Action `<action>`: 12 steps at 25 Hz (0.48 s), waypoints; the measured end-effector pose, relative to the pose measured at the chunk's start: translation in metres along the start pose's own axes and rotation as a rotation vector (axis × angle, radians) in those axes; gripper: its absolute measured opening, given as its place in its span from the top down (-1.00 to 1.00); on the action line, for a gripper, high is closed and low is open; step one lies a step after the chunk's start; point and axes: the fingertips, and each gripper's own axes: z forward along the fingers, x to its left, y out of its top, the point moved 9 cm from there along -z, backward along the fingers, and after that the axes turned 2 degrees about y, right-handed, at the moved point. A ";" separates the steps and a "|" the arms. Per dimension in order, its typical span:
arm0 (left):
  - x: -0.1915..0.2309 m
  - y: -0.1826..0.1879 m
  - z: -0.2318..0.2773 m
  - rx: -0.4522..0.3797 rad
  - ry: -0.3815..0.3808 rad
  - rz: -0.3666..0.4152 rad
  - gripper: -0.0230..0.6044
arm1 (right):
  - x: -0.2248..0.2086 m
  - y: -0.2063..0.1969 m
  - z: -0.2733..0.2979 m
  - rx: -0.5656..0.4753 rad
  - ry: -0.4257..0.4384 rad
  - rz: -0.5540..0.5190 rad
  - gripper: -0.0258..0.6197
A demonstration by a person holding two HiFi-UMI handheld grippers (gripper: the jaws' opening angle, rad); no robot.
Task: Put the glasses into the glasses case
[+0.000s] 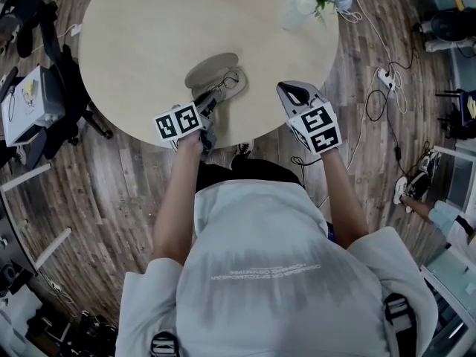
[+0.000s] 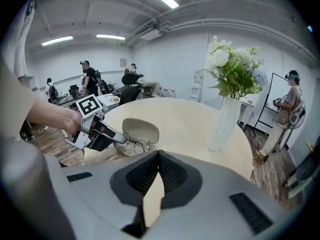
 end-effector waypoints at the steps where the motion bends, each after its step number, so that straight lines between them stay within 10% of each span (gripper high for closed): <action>1: 0.001 -0.002 0.002 0.013 -0.015 -0.006 0.69 | 0.002 0.000 0.002 0.005 0.006 -0.005 0.92; 12: 0.000 0.007 0.006 0.144 0.097 0.274 0.61 | 0.009 -0.002 0.008 0.037 0.030 -0.025 0.92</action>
